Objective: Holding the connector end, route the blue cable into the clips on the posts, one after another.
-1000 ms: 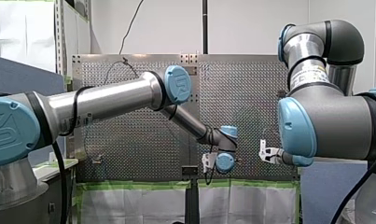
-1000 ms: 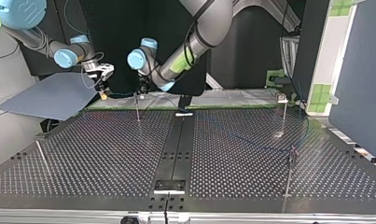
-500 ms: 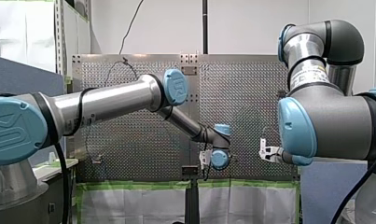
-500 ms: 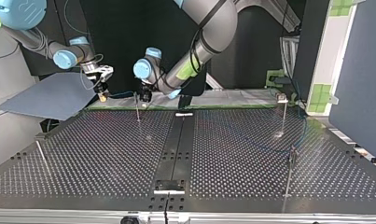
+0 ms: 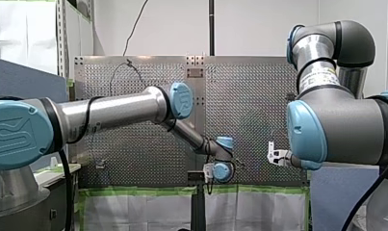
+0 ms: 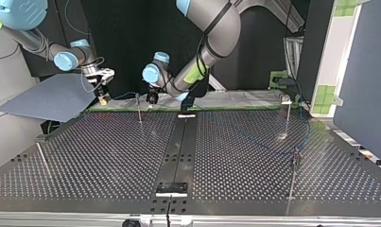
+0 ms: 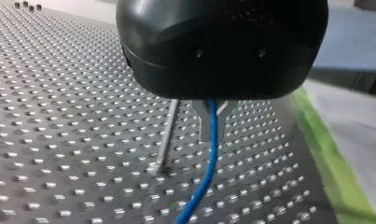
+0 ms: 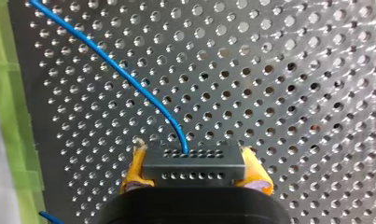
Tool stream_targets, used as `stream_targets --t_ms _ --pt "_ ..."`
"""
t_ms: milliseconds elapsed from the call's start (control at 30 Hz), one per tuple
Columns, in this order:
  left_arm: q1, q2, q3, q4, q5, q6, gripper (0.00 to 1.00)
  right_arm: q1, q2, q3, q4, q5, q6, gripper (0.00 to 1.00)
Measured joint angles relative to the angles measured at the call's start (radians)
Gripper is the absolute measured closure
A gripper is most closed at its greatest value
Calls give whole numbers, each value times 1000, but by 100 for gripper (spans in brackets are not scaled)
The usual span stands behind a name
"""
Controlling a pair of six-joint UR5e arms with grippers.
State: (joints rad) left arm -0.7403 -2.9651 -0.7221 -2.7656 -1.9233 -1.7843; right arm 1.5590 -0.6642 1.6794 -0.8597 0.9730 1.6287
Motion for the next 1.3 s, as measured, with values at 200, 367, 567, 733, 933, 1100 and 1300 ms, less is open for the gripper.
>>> stream_targets --t_ms 200,367,567,733,933,1100,1300 --pt "4 -44 67 -53 43 -18 100 3 1 0 -41 -26 25 100" --pt "8 -54 118 -80 46 -10 100 3 1 -4 -60 -32 39 100" --pt "10 -52 166 -88 46 -4 100 0 1 -7 -84 -34 62 100" --pt "18 -48 174 -103 47 0 100 -1 2 -15 -106 -34 84 100" --pt "25 -51 175 -117 46 10 100 4 4 -30 -108 -28 94 100" --pt "26 -50 175 -128 33 27 100 6 34 -45 -105 -20 92 100" --pt "29 -52 175 -136 18 41 100 9 83 -79 -87 -8 86 100"
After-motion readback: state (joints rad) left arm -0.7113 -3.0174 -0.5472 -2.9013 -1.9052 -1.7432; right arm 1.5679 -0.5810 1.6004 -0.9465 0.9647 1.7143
